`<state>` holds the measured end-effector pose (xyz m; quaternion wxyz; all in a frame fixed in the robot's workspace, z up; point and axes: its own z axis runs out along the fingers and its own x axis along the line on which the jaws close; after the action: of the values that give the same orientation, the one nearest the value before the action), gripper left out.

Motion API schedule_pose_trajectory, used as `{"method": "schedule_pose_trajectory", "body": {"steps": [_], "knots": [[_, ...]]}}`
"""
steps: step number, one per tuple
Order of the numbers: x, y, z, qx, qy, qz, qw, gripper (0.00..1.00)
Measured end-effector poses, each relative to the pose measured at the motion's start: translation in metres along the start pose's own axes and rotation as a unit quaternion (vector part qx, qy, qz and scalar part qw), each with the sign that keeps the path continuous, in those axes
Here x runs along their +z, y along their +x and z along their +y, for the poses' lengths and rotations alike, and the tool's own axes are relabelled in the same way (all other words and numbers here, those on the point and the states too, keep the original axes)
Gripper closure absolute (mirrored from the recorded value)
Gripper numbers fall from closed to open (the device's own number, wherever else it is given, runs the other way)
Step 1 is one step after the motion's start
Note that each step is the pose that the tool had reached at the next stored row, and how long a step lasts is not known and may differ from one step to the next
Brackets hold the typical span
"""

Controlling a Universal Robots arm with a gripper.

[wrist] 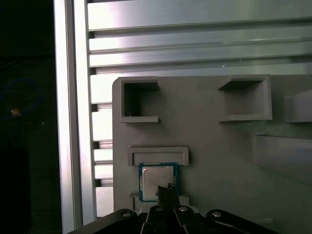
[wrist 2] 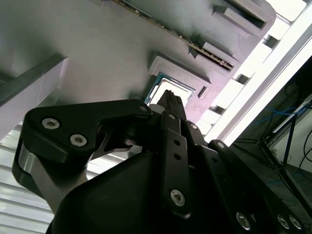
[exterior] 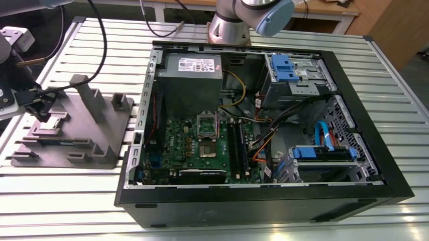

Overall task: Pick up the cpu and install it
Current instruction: 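Pick up the cpu and move it towards the insertion slot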

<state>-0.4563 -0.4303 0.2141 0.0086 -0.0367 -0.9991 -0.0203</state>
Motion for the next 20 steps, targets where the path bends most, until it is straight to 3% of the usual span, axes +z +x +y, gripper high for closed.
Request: {"method": "schedule_pose_trajectory", "body": {"steps": [13, 15, 18, 20], "knots": [[0.0008, 0.0, 0.0, 0.0, 0.0, 0.0, 1.0, 0.89], [0.0008, 0.0, 0.0, 0.0, 0.0, 0.0, 1.0, 0.84], [0.0009, 0.0, 0.0, 0.0, 0.0, 0.0, 1.0, 0.65], [0.0009, 0.0, 0.0, 0.0, 0.0, 0.0, 1.0, 0.59]]}}
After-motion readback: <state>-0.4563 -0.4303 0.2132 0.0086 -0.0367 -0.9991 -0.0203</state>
